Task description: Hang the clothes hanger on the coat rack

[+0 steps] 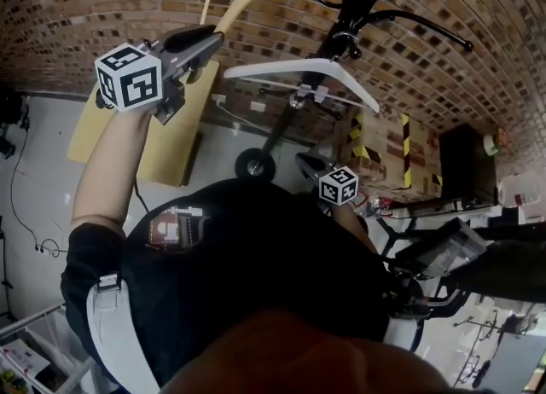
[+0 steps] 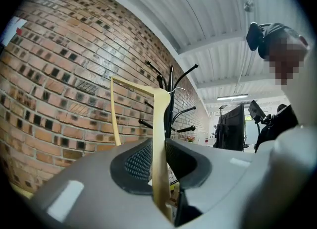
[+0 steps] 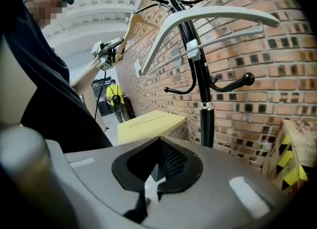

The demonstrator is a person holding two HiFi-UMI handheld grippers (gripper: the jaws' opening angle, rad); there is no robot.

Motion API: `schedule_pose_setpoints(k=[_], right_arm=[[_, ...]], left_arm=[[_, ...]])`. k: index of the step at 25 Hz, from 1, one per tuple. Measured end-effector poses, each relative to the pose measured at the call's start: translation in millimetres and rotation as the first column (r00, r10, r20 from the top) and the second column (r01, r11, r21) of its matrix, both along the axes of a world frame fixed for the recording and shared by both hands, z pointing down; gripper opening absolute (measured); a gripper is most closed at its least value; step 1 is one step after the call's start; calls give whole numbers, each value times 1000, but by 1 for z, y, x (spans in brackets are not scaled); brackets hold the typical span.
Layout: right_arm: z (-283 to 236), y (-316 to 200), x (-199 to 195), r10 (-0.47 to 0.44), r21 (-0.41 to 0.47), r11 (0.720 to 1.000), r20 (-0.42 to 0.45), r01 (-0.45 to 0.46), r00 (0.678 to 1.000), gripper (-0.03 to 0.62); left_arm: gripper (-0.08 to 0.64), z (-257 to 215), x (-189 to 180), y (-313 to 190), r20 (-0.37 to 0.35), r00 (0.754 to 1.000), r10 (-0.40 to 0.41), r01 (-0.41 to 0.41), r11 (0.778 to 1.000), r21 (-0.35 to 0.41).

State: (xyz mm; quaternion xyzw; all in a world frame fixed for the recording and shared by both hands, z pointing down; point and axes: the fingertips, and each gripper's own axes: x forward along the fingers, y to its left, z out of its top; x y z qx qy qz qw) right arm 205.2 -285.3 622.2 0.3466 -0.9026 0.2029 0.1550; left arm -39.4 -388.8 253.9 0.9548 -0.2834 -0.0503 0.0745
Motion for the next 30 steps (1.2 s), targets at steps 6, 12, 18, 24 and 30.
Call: schedule_pose_setpoints(k=[6, 12, 18, 24, 30], right_arm=[[1, 4, 8, 16, 0, 1000, -3, -16, 1000, 14], [4, 5, 12, 23, -4, 1000, -7, -23, 1000, 14], [6, 6, 10, 22, -5, 1000, -4, -22, 1000, 14], [5, 7, 9, 24, -2, 1000, -2, -24, 1000, 14], [6, 5, 11, 22, -4, 1000, -7, -22, 1000, 14]], left_arm=[[77, -10, 5, -9, -27, 1000, 0, 0, 1000, -9], [78, -8, 12, -24, -40, 999, -12, 11, 1000, -28], [77, -2, 23, -32, -52, 999, 4, -7, 999, -53], [78, -1, 27, -14, -76, 996, 46, -50, 997, -51], [78, -2, 3, 4, -97, 995, 27, -32, 998, -49]])
